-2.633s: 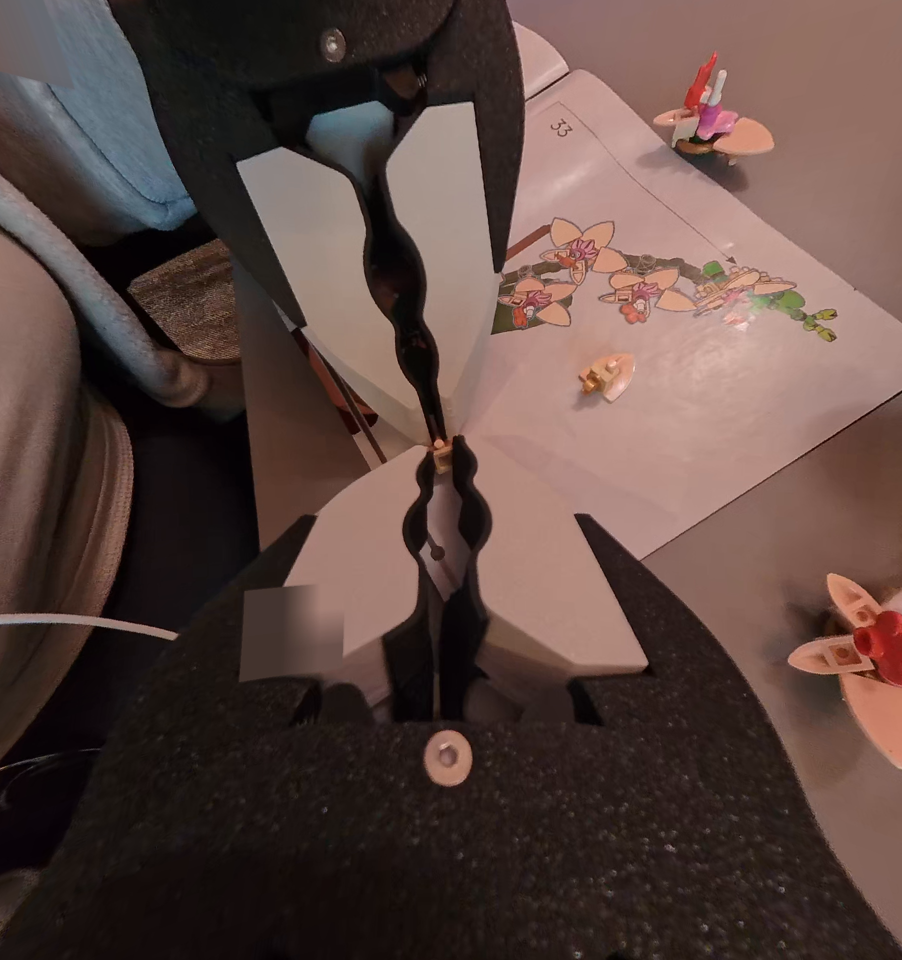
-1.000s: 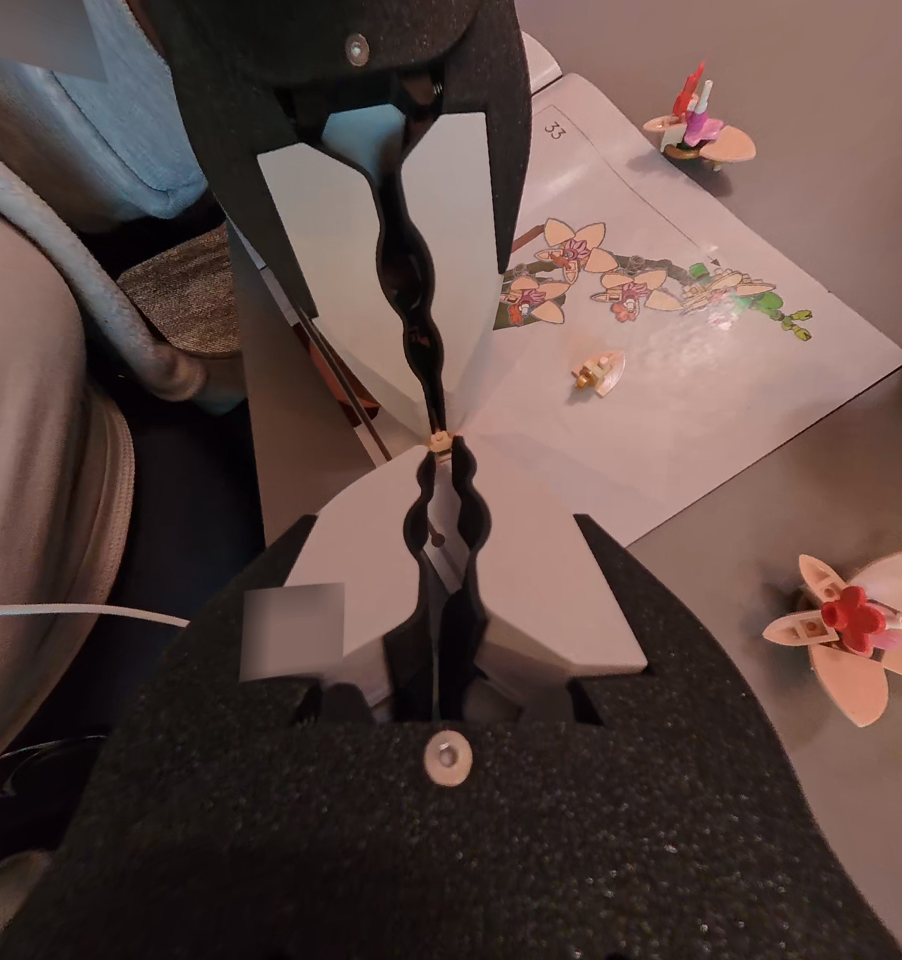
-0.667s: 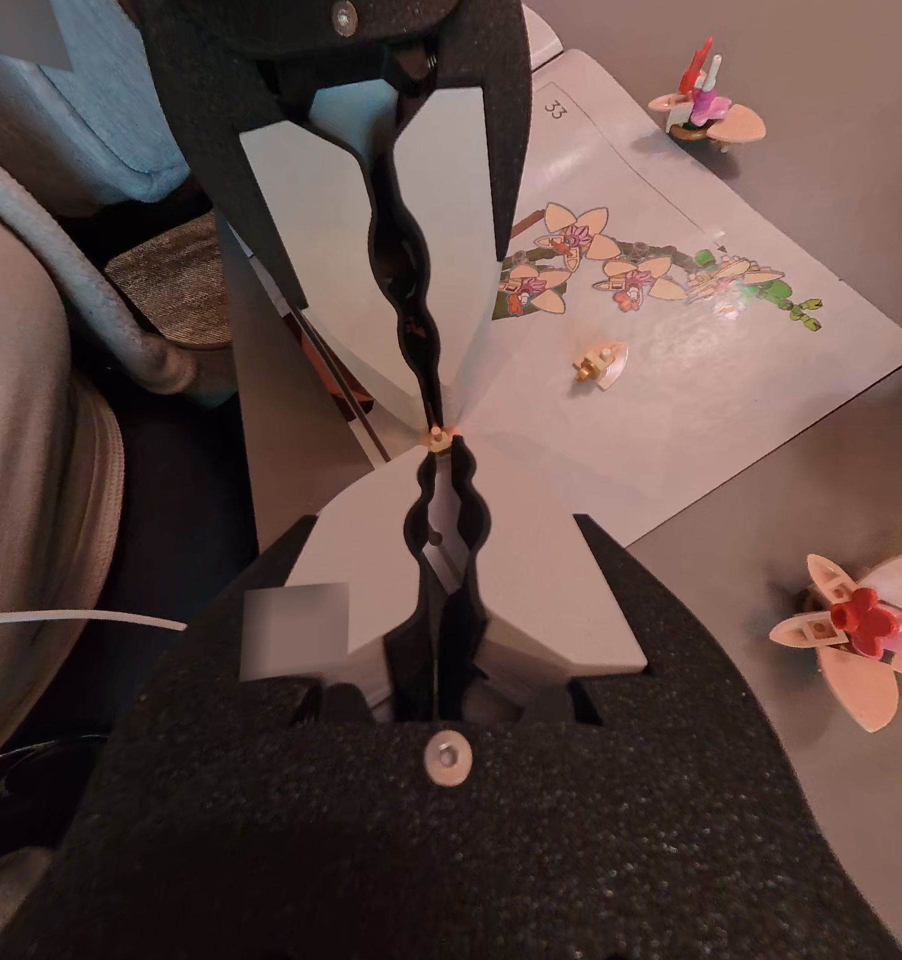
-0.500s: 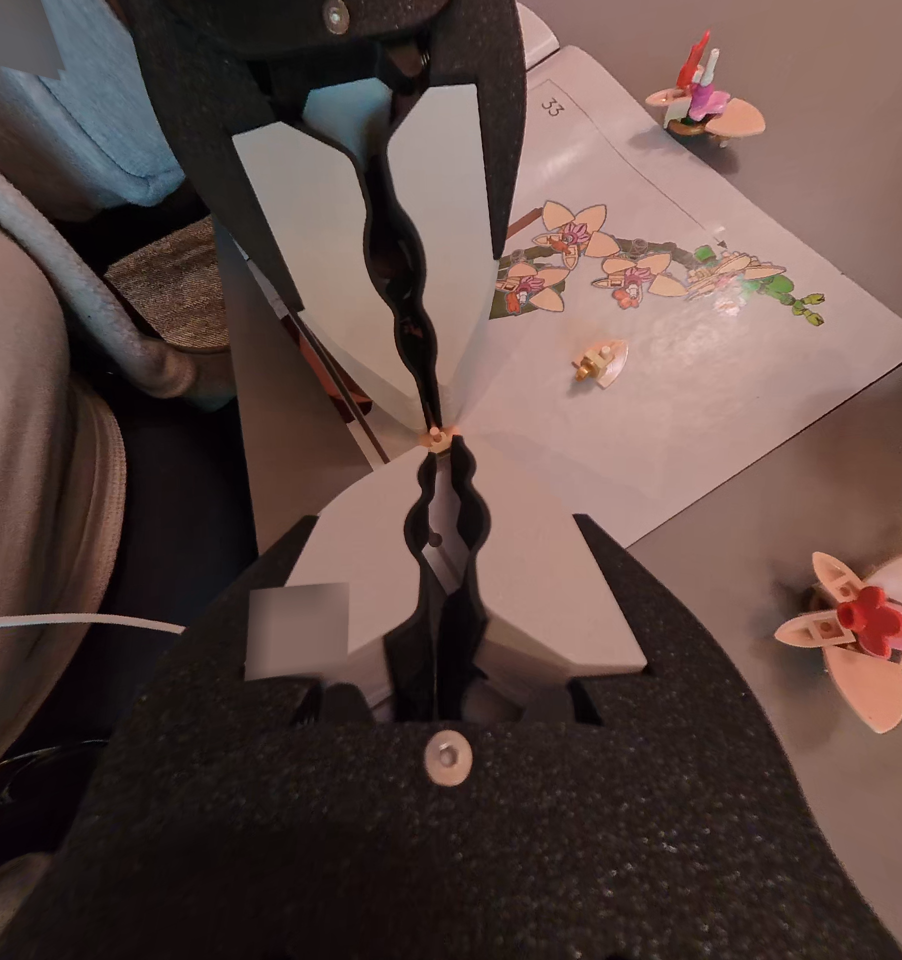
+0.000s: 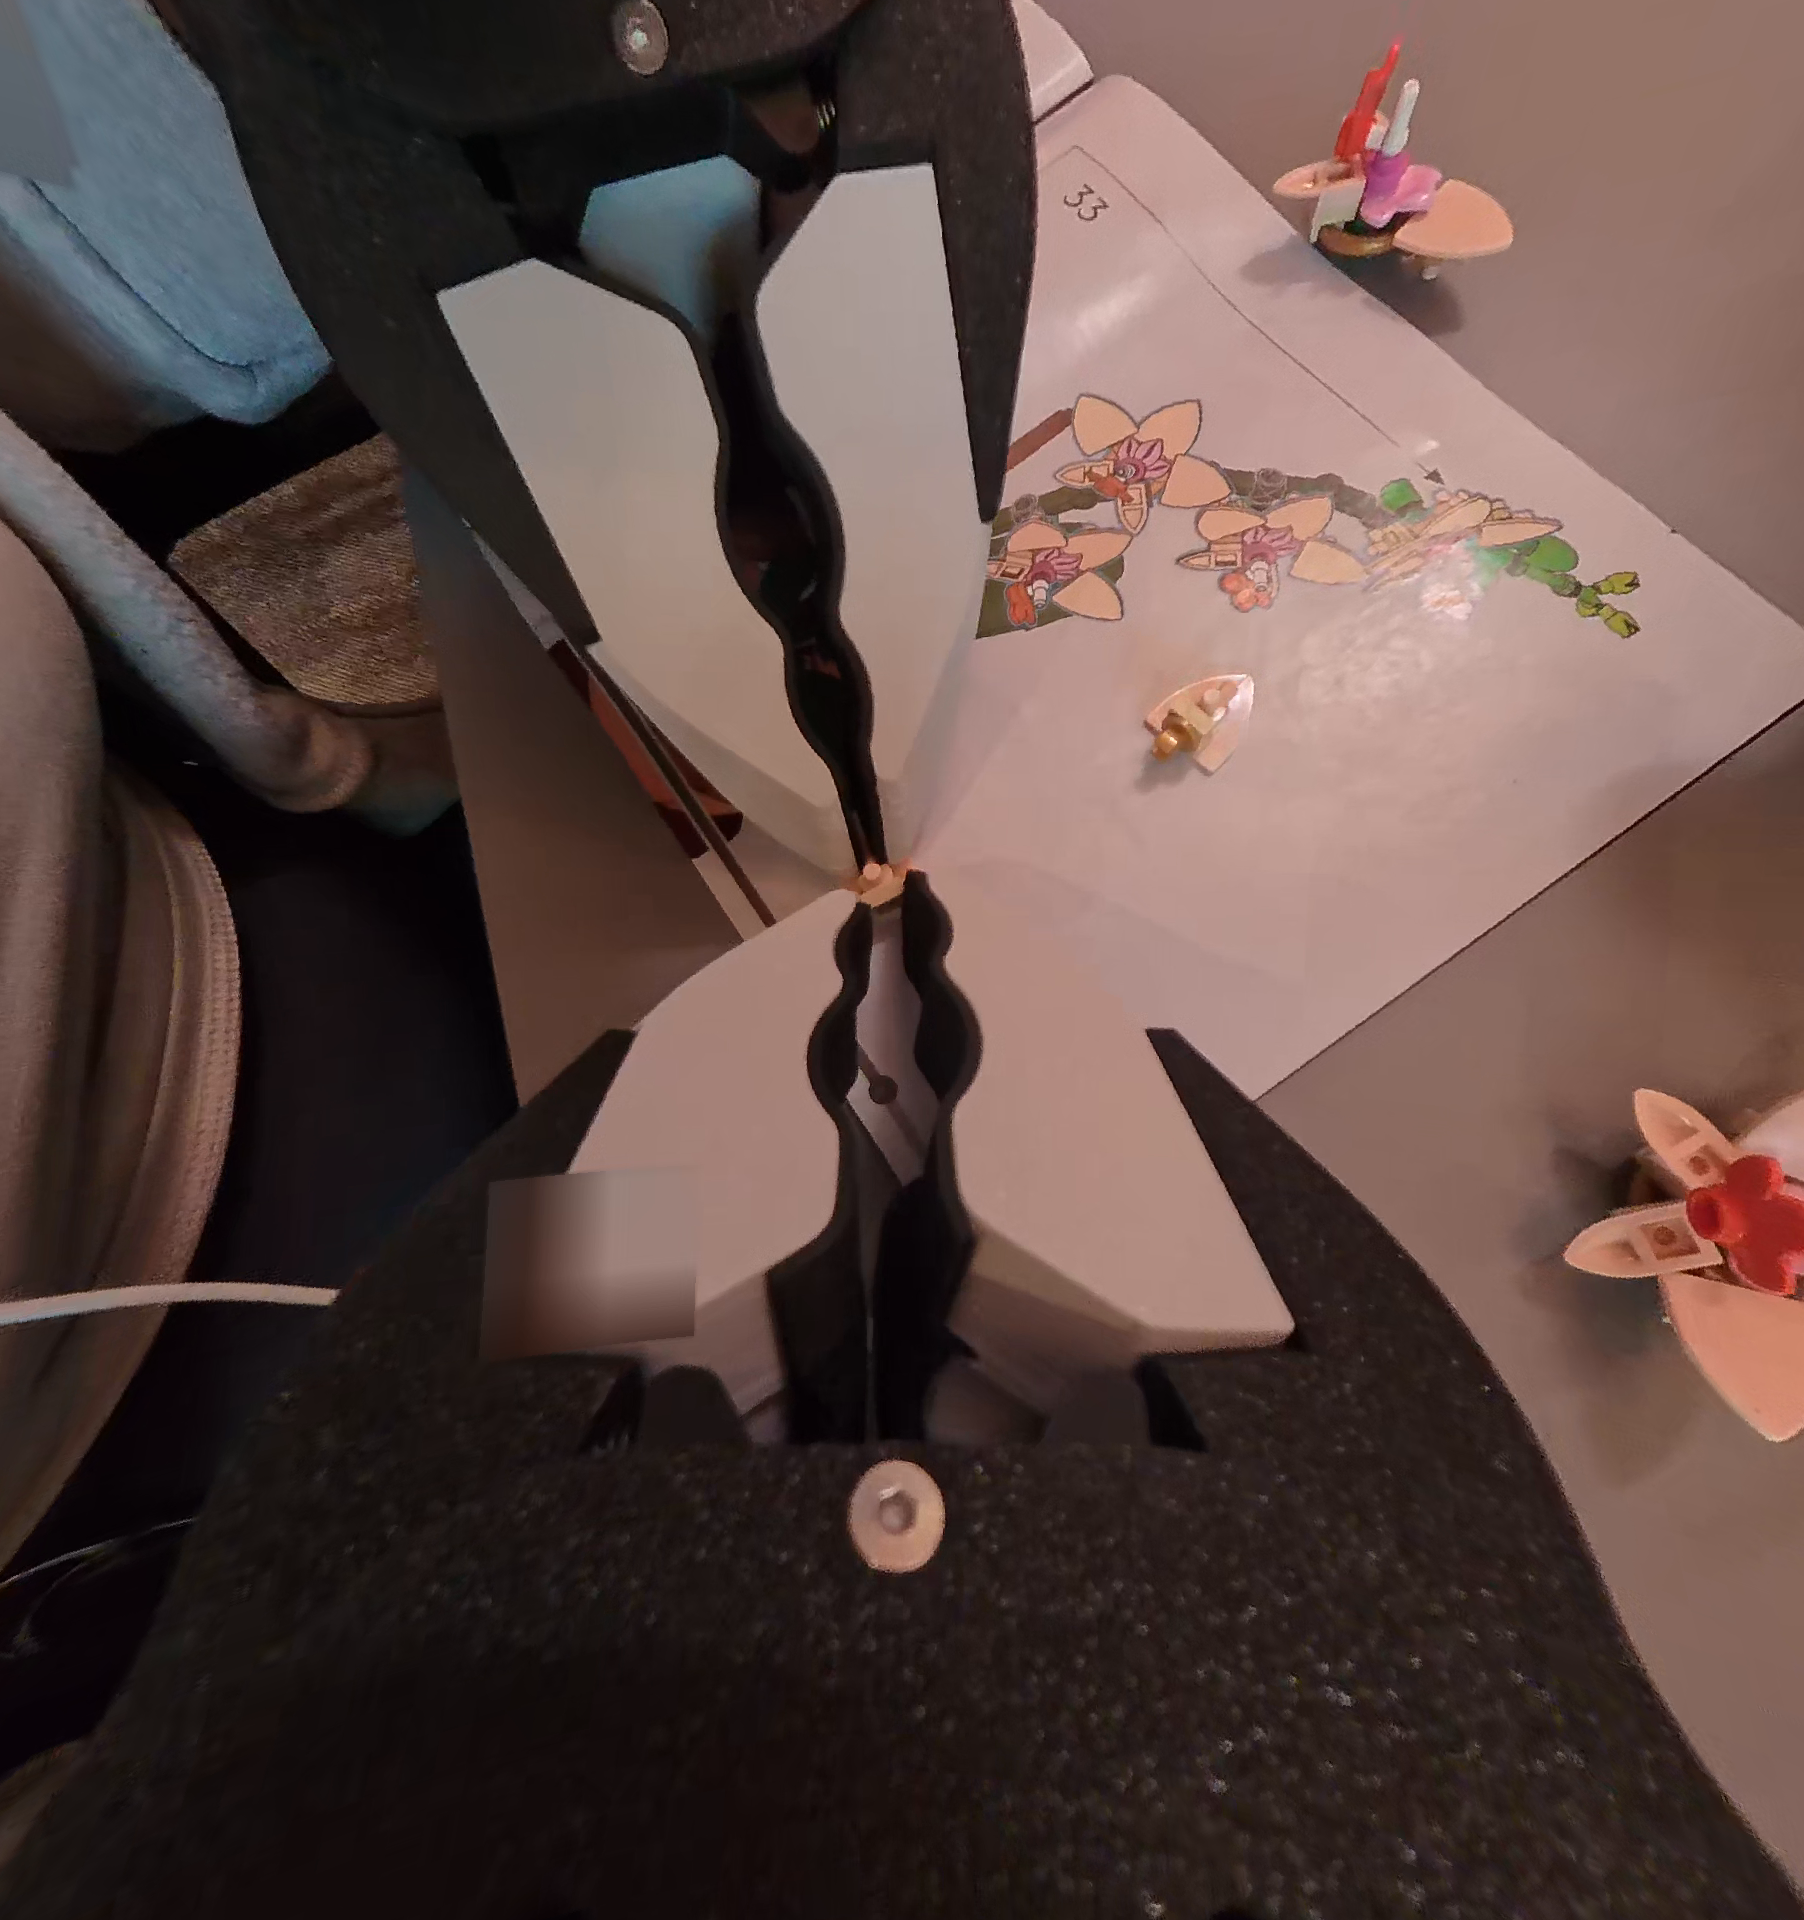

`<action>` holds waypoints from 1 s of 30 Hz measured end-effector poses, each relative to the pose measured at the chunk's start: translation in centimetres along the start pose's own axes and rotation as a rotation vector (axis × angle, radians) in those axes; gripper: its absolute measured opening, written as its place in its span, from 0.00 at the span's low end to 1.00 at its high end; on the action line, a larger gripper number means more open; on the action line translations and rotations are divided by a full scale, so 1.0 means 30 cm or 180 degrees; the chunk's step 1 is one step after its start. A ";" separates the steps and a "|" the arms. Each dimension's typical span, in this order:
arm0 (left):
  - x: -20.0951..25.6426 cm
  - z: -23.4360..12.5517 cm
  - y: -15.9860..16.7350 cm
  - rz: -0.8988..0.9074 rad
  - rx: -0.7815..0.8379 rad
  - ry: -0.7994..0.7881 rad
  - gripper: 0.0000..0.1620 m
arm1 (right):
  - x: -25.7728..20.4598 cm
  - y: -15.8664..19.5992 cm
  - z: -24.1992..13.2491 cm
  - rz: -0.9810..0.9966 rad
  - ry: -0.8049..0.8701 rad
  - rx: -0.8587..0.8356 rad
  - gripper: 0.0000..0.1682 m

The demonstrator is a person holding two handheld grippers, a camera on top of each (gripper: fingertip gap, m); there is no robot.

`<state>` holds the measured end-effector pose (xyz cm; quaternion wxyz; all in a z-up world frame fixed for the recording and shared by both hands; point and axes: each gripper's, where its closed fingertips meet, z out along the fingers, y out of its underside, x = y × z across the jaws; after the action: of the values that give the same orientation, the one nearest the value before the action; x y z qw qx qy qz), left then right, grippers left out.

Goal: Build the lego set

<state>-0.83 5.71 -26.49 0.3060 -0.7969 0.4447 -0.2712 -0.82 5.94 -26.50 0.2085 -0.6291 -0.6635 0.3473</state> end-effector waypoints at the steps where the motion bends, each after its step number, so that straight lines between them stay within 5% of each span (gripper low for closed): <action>1: 0.000 0.000 0.000 0.0005 0.0000 -0.0004 0.01 | 0.000 0.000 0.000 -0.0028 0.0033 -0.0028 0.03; 13: 0.004 -0.001 -0.001 -0.0035 0.0003 0.0059 0.01 | -0.010 -0.010 -0.050 0.0175 -0.0097 0.0125 0.11; 17: 0.004 -0.001 -0.001 -0.0025 0.0003 0.0052 0.01 | 0.087 0.042 -0.228 0.0242 0.0532 0.0419 0.13; 21: 0.004 -0.001 -0.001 -0.0032 0.0002 0.0058 0.01 | 0.170 0.194 -0.385 0.0467 0.1211 0.0143 0.14; 30: 0.004 -0.001 -0.001 -0.0068 0.0000 0.0090 0.01 | 0.171 0.233 -0.312 0.0522 0.1158 -0.0147 0.08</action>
<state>-0.78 5.60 -26.41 0.2968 -0.7977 0.4404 -0.2857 10.04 12.60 -26.09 0.2815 -0.7380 -0.5692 0.2284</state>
